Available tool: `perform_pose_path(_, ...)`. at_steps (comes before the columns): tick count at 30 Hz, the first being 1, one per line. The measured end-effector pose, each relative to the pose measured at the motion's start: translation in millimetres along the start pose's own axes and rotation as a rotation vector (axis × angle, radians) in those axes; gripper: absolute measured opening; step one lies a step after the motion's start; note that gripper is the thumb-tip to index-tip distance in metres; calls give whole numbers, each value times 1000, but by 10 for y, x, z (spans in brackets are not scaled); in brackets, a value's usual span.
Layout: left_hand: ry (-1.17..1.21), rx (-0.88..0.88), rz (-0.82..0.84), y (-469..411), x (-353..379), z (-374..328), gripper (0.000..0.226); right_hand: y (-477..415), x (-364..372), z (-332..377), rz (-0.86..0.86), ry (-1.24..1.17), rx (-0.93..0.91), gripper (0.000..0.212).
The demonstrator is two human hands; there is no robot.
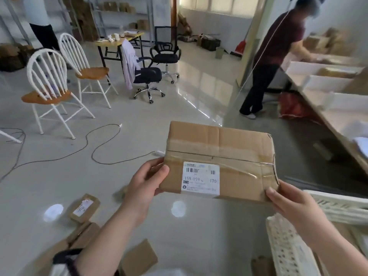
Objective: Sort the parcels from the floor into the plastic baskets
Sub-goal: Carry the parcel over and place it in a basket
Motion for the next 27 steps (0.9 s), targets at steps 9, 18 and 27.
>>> perform_pose_path(9,-37,-82,460,60,2164,475,34,1137,-1696,-594,-440,-52,144,30)
perform_pose_path(18,-150,-185,825,-41,3461,883,37,1761,-2165,-928,-866,-155,283,23)
perform_pose_path(27,-263,-238,1130,-458,4352,998,25,1760,-2055,-949,-1161,-228,392,21)
Point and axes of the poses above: each hand's wrist, its own y-axis away from the middle knuckle, its own x-axis out of the palm, z = x × y, the point moved 2 cm from there along -y, towards the middle knuckle, and after that the axes turned 5 degrees about -x, right-handed, at the moved point
